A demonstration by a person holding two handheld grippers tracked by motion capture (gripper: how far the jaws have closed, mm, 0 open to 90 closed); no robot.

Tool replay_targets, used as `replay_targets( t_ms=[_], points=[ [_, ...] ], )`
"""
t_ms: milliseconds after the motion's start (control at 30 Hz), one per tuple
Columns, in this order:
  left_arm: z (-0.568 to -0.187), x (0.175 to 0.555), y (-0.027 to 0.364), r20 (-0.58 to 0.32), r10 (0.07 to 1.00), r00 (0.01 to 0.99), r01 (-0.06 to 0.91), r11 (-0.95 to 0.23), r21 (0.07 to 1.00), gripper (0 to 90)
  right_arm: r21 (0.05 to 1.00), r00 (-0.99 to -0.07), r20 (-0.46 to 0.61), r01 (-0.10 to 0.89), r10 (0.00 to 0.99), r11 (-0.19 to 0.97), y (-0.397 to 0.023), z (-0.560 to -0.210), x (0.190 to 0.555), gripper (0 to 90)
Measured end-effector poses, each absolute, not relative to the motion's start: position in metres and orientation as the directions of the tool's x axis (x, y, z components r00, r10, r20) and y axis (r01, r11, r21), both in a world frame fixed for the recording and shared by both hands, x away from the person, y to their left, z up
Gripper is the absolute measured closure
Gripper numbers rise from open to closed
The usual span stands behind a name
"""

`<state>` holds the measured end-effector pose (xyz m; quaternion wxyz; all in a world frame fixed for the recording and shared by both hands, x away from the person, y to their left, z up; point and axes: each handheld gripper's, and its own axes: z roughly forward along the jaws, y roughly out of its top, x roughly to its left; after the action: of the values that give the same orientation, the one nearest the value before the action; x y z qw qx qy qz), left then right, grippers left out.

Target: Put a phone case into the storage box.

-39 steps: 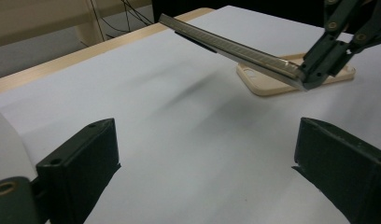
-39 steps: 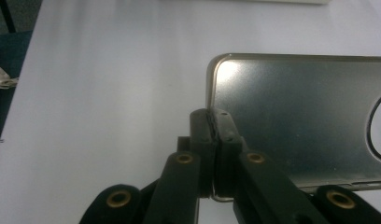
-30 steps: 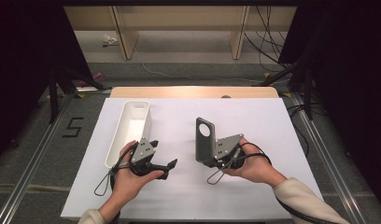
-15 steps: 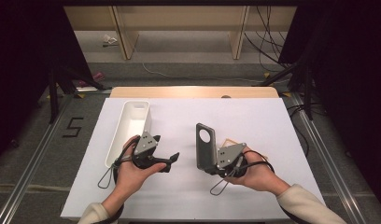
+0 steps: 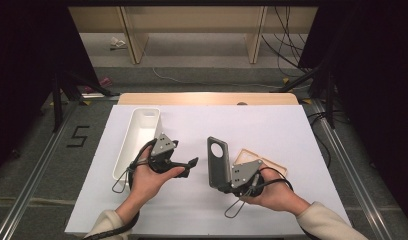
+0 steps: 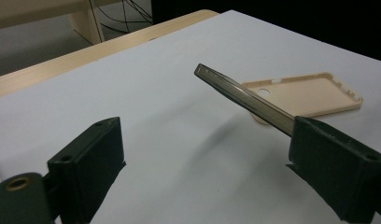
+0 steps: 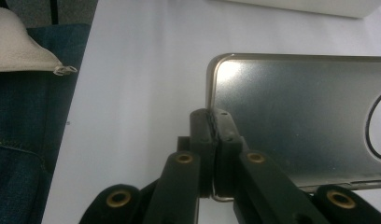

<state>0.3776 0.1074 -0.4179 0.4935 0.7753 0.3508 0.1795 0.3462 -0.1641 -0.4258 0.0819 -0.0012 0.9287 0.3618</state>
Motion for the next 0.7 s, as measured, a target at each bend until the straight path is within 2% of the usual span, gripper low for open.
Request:
replay_targets(
  t_ms=[300,700],
  points=[
    [-0.415,0.385,0.093,-0.087,0.706,0.703,0.376,-0.266,0.888,14.7,0.668,-0.988,-0.151,-0.068,0.045,0.741,-0.160,-0.428,0.344,89.5],
    [-0.413,0.395,0.081,-0.121,0.718,0.686,0.430,-0.265,0.863,16.9,0.658,-0.983,-0.179,-0.096,0.032,0.747,-0.152,-0.428,0.341,89.6]
  ],
)
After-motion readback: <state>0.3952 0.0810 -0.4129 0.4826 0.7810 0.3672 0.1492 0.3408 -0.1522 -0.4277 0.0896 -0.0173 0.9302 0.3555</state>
